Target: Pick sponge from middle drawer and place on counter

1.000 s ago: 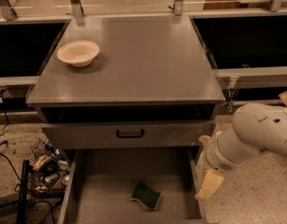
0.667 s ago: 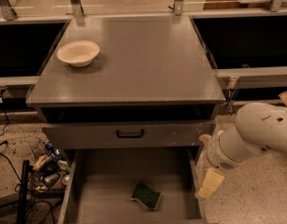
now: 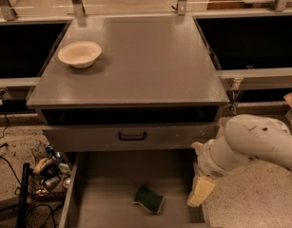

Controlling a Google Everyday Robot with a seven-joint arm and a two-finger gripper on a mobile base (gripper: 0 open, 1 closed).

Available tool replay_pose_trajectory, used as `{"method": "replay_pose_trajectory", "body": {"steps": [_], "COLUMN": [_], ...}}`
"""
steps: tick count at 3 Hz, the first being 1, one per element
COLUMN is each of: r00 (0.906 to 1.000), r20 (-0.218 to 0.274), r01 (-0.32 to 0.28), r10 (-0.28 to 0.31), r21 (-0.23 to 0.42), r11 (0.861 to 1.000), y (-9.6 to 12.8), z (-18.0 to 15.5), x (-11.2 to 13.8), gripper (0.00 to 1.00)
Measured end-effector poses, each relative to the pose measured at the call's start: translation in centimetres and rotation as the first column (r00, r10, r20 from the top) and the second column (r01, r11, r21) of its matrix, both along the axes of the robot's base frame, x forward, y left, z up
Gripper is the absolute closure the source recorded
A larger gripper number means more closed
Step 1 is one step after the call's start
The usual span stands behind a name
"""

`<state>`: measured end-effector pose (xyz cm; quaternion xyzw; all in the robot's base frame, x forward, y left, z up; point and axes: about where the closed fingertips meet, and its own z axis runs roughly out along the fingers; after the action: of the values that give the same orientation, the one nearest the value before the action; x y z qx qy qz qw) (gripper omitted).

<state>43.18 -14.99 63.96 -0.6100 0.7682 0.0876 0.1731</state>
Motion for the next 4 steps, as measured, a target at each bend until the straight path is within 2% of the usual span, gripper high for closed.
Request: {"method": "replay_pose_trajectory", "body": {"steps": [1,2,4], "r00": [0.9994,0.9994,0.9998], "r20": [-0.004,-0.004,-0.011], "r01": [-0.034,-0.034,0.014], "r10": [0.034,0.034,-0.014], "r21": [-0.011,-0.011,-0.039], "r11": [0.999,0.999,0.999], "y": [1.3,1.3,2.0], "z": [-1.1,-1.1,-4.7], "x": [-0.1,-0.1,0.6], "gripper": [0.00,0.00,0.00]}}
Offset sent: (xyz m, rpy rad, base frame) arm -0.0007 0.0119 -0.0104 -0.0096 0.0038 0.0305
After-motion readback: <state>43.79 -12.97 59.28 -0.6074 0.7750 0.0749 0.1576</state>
